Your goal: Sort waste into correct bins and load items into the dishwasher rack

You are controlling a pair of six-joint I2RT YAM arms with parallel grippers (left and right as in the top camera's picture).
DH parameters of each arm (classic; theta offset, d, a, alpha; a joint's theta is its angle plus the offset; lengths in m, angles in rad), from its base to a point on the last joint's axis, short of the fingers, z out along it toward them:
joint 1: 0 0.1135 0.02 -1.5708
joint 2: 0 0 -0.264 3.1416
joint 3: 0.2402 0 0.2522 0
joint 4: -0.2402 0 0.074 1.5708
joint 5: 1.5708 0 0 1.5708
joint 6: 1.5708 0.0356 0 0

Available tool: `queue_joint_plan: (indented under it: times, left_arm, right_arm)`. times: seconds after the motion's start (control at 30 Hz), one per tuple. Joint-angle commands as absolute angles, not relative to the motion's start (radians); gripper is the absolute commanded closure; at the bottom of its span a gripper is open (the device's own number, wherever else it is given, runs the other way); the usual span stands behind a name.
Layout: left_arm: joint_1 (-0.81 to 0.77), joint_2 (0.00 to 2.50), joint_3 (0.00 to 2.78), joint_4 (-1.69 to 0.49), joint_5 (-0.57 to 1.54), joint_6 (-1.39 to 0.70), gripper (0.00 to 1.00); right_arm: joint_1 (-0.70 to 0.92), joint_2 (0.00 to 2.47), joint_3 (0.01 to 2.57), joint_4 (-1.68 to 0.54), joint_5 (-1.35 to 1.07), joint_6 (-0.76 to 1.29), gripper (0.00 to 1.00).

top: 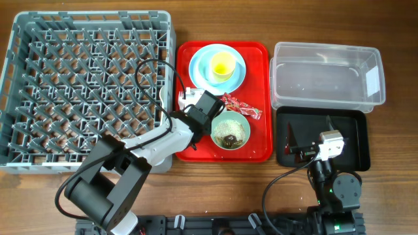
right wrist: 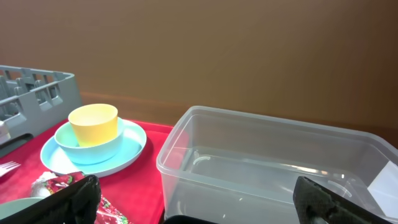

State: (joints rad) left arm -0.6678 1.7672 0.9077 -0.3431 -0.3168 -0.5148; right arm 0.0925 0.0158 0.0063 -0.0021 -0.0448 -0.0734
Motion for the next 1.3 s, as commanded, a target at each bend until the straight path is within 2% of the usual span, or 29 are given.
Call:
queue_joint_plan:
  times: [0.0, 0.23, 0.27, 0.4, 0.5, 0.63, 0.77, 1.07, 1.27]
  left_arm:
    - [-0.669, 1.781, 0.897, -0.343, -0.324, -0.509, 0.57]
    - [-0.669, 1.665, 0.904, -0.34, -0.324, -0.509, 0.6]
    - [-0.669, 1.629, 0.904, -0.332, -0.331, -0.509, 0.63]
    - [-0.669, 1.55, 0.904, -0.321, -0.419, -0.505, 0.88]
    - [-0.669, 1.574, 0.903, -0.321, -0.455, -0.502, 0.93]
    - [-0.66, 1.647, 0.903, -0.31, -0.507, -0.502, 0.93]
    - [-0.611, 1.743, 0.903, -0.257, -0.501, -0.503, 0.87]
    - [-0.559, 1.839, 0.903, -0.181, -0.296, -0.506, 0.82]
    - [-0.559, 1.839, 0.903, -0.212, -0.107, -0.506, 0.83]
  right_arm:
    - [0.088, 0.014, 0.005, 0.001, -0.054, -0.079, 0.0]
    - [0.088, 0.014, 0.005, 0.001, -0.054, -0.079, 0.0]
    - [0.088, 0.014, 0.005, 0.001, -0.054, -0.078, 0.0]
    - [0.088, 0.014, 0.005, 0.001, -0.054, -0.079, 0.0]
    - [0.088, 0.014, 0.005, 0.001, -0.054, -0.079, 0.0]
    - [0.088, 0.014, 0.005, 0.001, -0.054, -0.079, 0.0]
    - [0.088, 0.014, 0.005, 0.001, -0.054, -0.079, 0.0]
    - [0.088, 0.014, 0.005, 0.001, -0.054, -0.079, 0.0]
    - [0.088, 0.014, 0.005, 0.001, -0.054, -0.078, 0.0]
